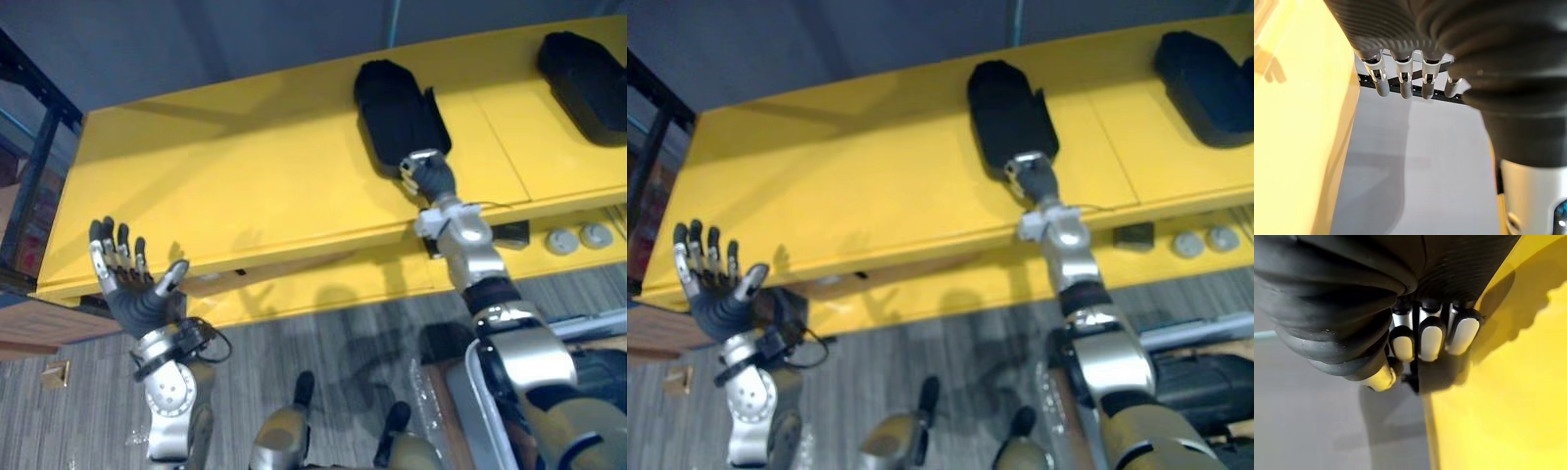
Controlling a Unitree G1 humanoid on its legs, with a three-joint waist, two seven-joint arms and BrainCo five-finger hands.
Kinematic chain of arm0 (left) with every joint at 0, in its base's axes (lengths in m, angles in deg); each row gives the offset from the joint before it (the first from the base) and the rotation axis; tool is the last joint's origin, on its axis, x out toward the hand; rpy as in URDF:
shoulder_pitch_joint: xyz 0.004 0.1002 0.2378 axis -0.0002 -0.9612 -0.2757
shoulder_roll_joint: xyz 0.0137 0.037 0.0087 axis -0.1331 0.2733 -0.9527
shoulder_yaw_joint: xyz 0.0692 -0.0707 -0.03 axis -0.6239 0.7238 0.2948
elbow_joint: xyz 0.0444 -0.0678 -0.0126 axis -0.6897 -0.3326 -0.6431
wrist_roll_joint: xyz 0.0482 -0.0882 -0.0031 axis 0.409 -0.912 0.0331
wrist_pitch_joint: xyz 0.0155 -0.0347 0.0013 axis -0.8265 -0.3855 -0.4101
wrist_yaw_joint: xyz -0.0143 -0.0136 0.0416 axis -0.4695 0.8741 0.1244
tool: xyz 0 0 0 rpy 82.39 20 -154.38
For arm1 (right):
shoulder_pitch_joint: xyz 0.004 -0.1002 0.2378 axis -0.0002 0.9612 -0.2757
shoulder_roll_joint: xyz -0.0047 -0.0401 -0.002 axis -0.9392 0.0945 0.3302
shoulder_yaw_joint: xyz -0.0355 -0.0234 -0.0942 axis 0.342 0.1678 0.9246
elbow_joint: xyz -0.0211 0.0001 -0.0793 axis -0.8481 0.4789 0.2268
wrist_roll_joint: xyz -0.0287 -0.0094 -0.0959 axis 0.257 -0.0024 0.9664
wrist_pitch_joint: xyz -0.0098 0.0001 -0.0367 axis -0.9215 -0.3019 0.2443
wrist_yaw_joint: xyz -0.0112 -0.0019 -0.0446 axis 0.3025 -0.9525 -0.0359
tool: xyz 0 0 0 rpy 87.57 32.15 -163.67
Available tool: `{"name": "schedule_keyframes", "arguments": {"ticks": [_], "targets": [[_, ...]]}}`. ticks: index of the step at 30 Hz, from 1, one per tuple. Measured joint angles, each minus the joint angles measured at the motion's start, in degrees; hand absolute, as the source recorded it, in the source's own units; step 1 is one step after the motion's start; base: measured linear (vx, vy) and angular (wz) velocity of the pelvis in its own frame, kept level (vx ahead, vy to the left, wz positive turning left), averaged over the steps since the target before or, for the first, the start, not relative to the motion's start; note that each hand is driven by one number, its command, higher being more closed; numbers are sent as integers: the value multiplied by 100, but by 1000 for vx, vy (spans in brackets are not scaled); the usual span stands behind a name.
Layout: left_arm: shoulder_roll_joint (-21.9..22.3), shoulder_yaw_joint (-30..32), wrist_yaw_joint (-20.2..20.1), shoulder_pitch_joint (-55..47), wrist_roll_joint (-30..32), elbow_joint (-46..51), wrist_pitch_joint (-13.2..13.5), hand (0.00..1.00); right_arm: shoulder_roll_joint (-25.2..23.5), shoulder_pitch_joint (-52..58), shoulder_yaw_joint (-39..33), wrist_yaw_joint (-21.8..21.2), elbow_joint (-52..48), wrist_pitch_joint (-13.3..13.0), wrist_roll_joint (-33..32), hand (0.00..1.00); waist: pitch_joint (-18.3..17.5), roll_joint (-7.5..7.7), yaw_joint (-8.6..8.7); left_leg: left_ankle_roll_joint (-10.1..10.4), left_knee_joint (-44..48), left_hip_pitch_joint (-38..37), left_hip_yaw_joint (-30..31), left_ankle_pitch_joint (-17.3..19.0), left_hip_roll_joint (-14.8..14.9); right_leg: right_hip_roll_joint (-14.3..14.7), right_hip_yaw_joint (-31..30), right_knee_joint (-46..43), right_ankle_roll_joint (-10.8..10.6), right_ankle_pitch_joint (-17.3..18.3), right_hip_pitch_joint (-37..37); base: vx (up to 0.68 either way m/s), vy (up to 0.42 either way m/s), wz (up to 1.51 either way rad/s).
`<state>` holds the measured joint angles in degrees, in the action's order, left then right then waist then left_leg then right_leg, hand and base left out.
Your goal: Walk over and take plastic housings, then place them on the shelf
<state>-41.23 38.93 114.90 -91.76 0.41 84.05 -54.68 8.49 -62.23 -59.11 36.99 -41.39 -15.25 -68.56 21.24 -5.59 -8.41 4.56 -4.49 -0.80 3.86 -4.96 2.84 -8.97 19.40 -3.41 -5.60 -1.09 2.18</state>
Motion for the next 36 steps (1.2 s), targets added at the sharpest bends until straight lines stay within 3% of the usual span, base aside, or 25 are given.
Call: {"name": "schedule_keyframes", "arguments": {"ticks": [3,6,7,10,13,14,21,23,27,31,36], "targets": [[1,19,58,-202,16,93,78,0,-342,1256,92,279,-1688,253,295,100,-22,74,108,7,-1,-30,-85,45,5,5,-64,45,-5,-6,4,45,6,-14],[25,23,202,-425,69,163,94,0,-727,2776,550,520,-3146,546,795,100,-67,249,296,6,-5,-208,-259,154,23,26,-220,136,-18,-16,125,60,9,-31],[54,25,268,-502,84,166,182,0,-835,3718,801,552,-3824,673,1026,100,-183,409,349,7,-7,-256,-412,236,42,54,-351,231,-37,-44,138,50,8,-44],[59,19,368,-618,106,168,216,0,-965,4598,928,538,-4348,708,1212,100,-359,694,535,31,-17,-320,-570,339,68,92,-479,349,-42,-72,187,40,0,-33],[79,-9,396,-642,315,166,216,0,-1109,5025,856,533,-4530,709,1216,100,-557,848,625,16,-29,-374,-698,396,78,114,-585,417,-51,-82,190,57,-1,-25],[156,-1,453,-635,417,165,215,0,-1142,5250,780,512,-4576,709,1201,0,-643,862,629,7,-6,-423,-750,403,72,117,-663,415,-60,-95,192,71,10,-15],[334,44,603,-646,525,52,180,0,-1468,5711,288,592,-4194,772,1192,0,-959,709,733,-3,-8,-537,-775,427,37,79,-673,456,-80,-108,304,21,6,-2],[393,85,703,-725,572,-186,17,0,-1524,5783,73,742,-3948,772,1192,0,-1132,664,747,-9,-15,-521,-791,454,40,84,-676,487,-86,-108,319,-48,-2,-4],[565,579,950,-1027,695,-718,-269,0,-1628,5875,-675,1063,-3104,775,1236,0,-1291,575,775,12,-43,-611,-858,484,60,105,-691,522,-91,-91,386,-40,-14,-9],[686,1155,1124,-1094,696,-958,-320,0,-1623,5876,-1189,1271,-2596,771,1281,0,-1381,518,765,10,-45,-607,-813,474,50,95,-658,520,-97,-84,398,-4,-4,3],[688,1428,1182,-1075,625,-977,-296,0,-1661,5860,-1315,1437,-2290,771,1364,0,-1497,553,761,1,-46,-575,-601,453,21,67,-491,517,-110,-73,499,9,-14,20]]}}
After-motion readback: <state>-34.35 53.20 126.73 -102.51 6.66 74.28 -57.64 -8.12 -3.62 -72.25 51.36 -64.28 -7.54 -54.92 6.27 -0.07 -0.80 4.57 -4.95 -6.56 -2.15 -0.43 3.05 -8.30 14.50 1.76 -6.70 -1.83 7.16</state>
